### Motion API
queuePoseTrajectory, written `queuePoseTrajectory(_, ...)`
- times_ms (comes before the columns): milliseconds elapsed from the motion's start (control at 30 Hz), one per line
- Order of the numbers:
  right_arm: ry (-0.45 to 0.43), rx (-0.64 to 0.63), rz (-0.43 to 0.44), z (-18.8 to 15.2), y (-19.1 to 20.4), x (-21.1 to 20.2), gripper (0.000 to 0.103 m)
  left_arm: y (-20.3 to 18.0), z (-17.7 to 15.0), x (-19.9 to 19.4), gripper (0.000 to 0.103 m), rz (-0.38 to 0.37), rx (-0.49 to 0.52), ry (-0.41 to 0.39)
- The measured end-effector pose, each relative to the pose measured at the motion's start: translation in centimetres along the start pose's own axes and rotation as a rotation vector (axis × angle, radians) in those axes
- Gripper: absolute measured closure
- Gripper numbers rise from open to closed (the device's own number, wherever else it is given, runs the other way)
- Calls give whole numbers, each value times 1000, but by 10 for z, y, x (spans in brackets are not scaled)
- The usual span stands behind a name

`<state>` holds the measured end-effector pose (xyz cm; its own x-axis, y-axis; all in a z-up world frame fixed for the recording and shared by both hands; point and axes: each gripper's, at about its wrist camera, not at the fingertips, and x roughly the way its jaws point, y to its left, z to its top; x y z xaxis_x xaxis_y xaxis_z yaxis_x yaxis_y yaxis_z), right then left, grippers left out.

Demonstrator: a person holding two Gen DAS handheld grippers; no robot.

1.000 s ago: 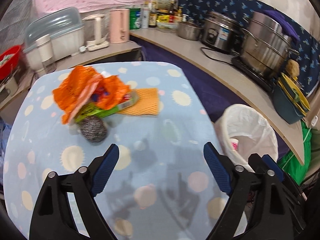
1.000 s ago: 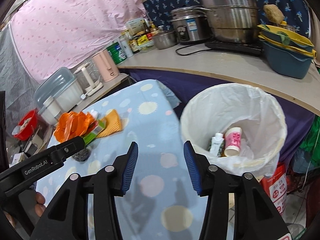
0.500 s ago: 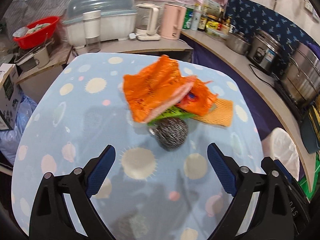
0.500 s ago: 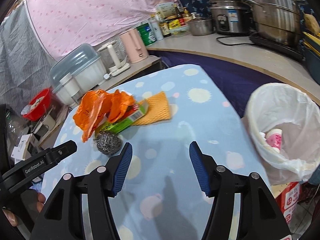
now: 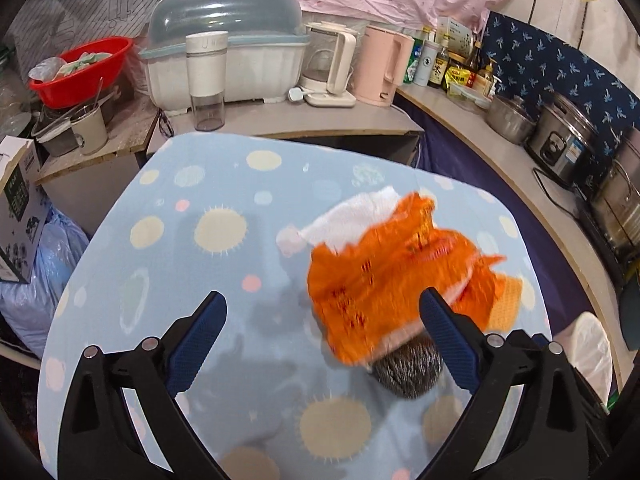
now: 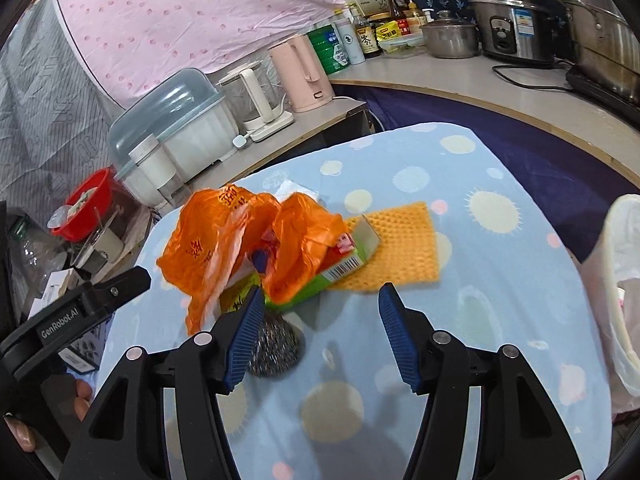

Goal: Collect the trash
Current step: 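Grasp the orange plastic bag with the left tool while the right tool grasps it too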

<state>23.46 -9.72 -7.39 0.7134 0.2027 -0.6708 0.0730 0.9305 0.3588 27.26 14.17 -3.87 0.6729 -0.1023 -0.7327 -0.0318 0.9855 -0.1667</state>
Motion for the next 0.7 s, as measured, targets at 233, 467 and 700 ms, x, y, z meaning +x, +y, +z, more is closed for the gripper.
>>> queuePoseTrajectory(233,25,9,1,13,6,35,44,-6,17,35,11,-34,40,33)
queuePoseTrajectory(467,61,-16,13,15,9,53,76,-20,13,57,47,-98,108,87)
queuePoseTrajectory(700,35,-56,1,6,11,40,89,-22,5,50,78,-112,117,92)
